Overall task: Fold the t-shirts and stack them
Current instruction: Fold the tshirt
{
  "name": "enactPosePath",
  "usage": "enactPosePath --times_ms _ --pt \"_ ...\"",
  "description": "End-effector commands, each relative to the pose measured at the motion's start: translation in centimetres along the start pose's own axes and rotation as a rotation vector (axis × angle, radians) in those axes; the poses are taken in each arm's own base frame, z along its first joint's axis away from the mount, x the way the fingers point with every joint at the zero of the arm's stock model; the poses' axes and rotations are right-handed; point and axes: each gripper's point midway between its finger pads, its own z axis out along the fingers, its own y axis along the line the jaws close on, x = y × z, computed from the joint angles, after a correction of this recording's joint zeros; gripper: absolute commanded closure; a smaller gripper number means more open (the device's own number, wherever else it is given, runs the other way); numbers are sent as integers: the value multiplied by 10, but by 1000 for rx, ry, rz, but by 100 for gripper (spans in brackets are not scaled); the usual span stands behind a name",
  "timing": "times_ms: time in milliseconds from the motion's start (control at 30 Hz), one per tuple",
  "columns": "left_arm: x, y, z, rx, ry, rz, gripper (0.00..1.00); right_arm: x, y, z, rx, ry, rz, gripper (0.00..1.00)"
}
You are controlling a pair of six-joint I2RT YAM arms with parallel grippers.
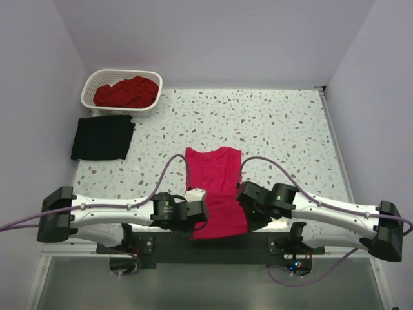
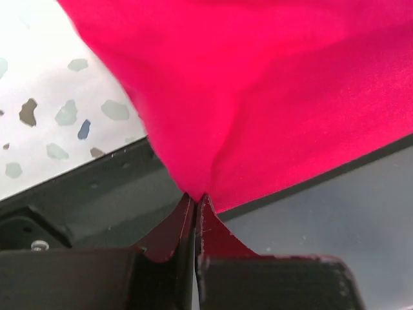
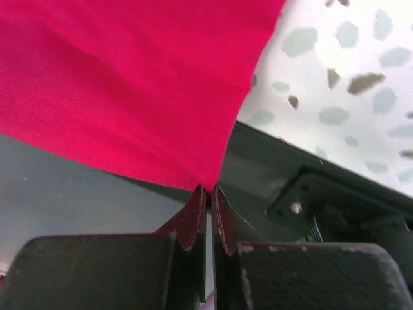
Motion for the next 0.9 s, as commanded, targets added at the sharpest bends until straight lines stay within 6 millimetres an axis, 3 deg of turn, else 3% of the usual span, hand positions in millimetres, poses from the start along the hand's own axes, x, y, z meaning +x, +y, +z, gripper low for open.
enactPosePath --times_ms 0,33,67,133,167,267,367,567,767,867 --pt "-12 1 -26 3 -23 -76 100 -1 -15 -38 106 -1 30 100" --pt "-27 2 -30 -1 -60 -78 100 -22 -27 -46 182 -80 28 100" --pt "-57 3 -39 17 -111 -81 100 -40 -23 -56 201 -102 -8 100" --pt "-89 5 -47 34 -190 -89 100 -66 -30 -64 224 -131 16 100" --pt "-116 10 -55 43 -252 -103 100 -82 -24 -69 200 -156 -13 100" --pt "-155 29 -60 -1 -317 -125 100 -127 -14 -80 149 -231 -17 100" --pt "-181 42 -66 -8 -367 -142 100 -159 -11 -97 144 -276 -38 100" --pt "-225 63 -76 4 -457 -195 100 -207 -19 -104 154 -300 -50 100" --pt "-264 80 -63 13 -492 -223 100 -251 -33 -86 139 -302 -26 100" --pt "-281 94 -45 -17 -480 -245 100 -274 -39 -74 132 -309 -17 100"
